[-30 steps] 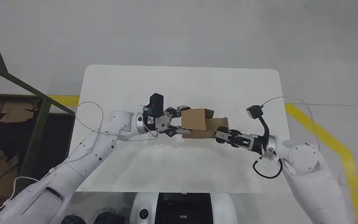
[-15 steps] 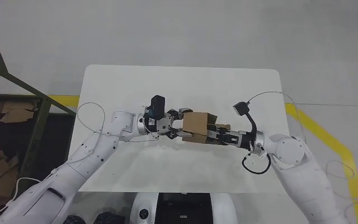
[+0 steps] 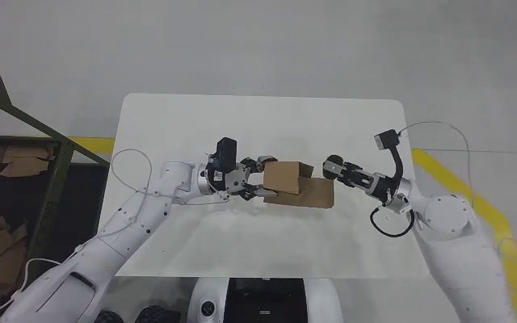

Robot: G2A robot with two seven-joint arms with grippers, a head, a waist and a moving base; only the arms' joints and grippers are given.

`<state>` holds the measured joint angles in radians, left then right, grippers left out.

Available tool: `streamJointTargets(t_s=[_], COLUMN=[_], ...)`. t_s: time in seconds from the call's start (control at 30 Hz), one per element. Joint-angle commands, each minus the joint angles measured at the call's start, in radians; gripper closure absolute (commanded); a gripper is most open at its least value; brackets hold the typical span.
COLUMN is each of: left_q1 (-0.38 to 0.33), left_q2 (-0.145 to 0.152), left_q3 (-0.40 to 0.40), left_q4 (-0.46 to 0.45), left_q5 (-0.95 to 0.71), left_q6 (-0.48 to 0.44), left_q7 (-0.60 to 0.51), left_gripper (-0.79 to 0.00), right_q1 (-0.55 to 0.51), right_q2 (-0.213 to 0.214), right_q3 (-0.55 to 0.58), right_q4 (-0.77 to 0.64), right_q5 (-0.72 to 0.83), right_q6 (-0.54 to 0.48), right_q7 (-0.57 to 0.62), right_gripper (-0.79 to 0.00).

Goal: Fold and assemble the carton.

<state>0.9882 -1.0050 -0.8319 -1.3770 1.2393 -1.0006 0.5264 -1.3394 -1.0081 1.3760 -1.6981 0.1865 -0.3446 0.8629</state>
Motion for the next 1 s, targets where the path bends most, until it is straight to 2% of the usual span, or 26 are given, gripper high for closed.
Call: streamJointTargets(t_s=[0.0, 0.27, 0.53, 0.73, 0.87, 0.97], left_q1=[0.005, 0.014, 0.017, 0.021, 0.024, 0.028], left_q2=[-0.001, -0.005, -0.010, -0.011, -0.011, -0.011], left_q3=[-0.001, -0.016, -0.025, -0.039, -0.053, -0.063], left_q4=[-0.005, -0.012, -0.015, -0.008, -0.002, -0.002], left_q5=[0.007, 0.018, 0.029, 0.033, 0.038, 0.038], left_q6=[-0.002, -0.008, -0.012, -0.012, -0.012, -0.012], left_q7=[0.000, 0.003, 0.001, 0.014, 0.029, 0.047], left_gripper=[-0.465, -0.465, -0.459, -0.453, -0.449, -0.446], right_q1=[0.017, 0.057, 0.042, -0.006, -0.076, -0.109], right_q2=[-0.001, -0.008, -0.009, 0.003, 0.012, 0.015], right_q3=[-0.009, -0.083, -0.108, 0.000, 0.089, 0.108], right_q4=[0.002, -0.005, -0.036, -0.037, -0.037, -0.020], right_q5=[-0.011, -0.055, -0.059, -0.017, 0.038, 0.065], right_q6=[0.020, 0.054, 0.030, 0.034, 0.090, 0.156], right_q7=[0.000, 0.030, 0.041, -0.028, -0.061, -0.060], right_gripper=[0.000, 0.000, 0.000, 0.000, 0.000, 0.000])
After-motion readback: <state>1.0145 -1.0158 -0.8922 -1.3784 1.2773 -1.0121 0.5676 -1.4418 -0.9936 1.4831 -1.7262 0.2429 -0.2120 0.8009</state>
